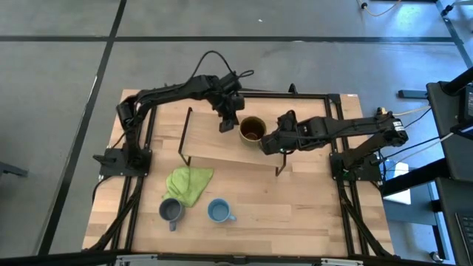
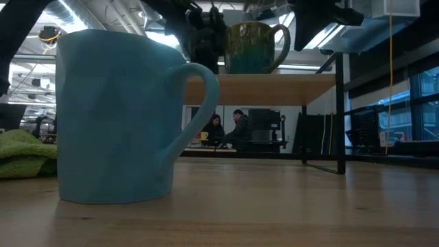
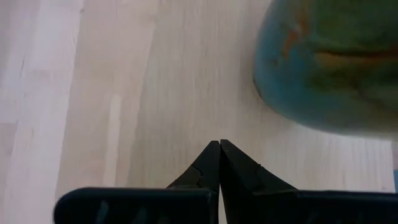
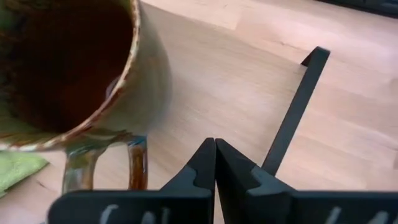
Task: Stack small to large cups/mugs on shelf
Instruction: Put the brown mug on the shelf
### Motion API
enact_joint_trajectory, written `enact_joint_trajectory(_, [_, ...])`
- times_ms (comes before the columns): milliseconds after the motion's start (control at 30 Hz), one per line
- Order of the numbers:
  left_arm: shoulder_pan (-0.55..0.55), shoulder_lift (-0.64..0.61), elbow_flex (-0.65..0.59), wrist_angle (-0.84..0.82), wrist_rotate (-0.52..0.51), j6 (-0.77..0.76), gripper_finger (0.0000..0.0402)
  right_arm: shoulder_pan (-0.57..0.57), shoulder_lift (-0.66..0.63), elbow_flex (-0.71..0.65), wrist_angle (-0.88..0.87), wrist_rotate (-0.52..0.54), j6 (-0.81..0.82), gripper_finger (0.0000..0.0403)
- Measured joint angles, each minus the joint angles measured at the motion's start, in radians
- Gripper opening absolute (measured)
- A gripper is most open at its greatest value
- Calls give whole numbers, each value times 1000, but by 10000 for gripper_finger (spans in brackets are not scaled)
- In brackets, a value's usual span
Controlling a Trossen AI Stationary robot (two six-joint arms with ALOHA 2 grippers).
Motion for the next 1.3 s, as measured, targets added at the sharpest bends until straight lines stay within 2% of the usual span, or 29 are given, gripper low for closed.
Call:
enact_joint_trajectory(100, [-9,-32,0,-13,-45,10,0,-2,-4,0,-5,5,-11,10])
enact_joint_trajectory(300, [-17,-92,1,7,-50,8,0,-7,-33,0,-7,36,-14,10])
enact_joint_trajectory(433, [-40,-90,1,28,-21,-15,0,-11,-54,0,-6,43,-15,10])
enact_joint_trajectory(633, [-82,-78,0,46,-61,-4,0,-12,-73,0,-6,59,-17,10])
enact_joint_trajectory(867, [-94,-78,0,59,-64,-18,0,-20,-76,0,77,-32,-57,10])
enact_joint_trajectory(1000, [-105,-78,0,92,-58,-37,0,-20,-76,0,135,-17,-69,10])
enact_joint_trajectory(1300, [-104,-51,-57,114,-51,-52,0,-13,-71,0,117,-11,-64,10])
